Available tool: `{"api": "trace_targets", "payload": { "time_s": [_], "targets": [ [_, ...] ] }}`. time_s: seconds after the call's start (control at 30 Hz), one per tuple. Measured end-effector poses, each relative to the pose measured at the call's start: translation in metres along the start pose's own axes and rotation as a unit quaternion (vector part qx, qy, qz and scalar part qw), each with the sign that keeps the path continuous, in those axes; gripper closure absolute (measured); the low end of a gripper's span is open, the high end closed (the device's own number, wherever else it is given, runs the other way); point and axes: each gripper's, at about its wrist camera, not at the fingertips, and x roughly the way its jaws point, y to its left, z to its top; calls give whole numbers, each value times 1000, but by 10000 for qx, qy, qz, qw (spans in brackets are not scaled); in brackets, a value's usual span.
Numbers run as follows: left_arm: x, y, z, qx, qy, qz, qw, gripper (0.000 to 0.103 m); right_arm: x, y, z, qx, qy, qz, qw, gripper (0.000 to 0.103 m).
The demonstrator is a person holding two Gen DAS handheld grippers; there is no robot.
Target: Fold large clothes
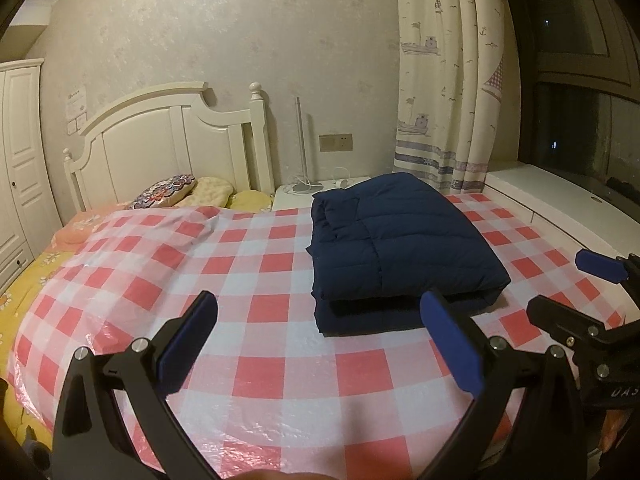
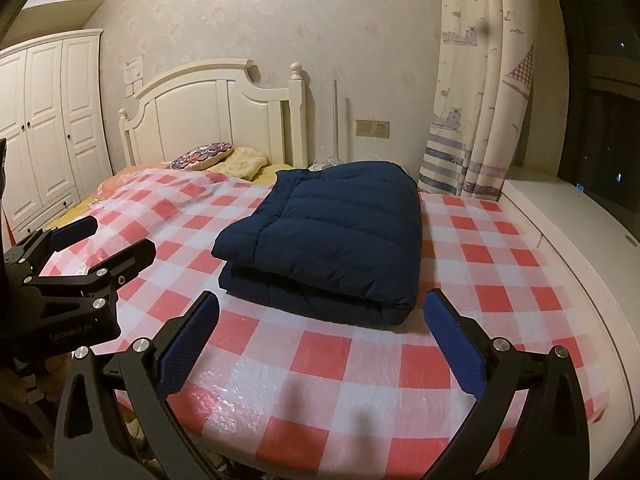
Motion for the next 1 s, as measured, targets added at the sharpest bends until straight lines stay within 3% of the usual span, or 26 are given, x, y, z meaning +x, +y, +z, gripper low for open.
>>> {"api": "trace_targets", "payload": {
  "time_s": [1.0],
  "targets": [
    [1,3,-1,-6,-25,-2,10000,2,9,2,-8,89,182,92,9998,5]
  ]
}}
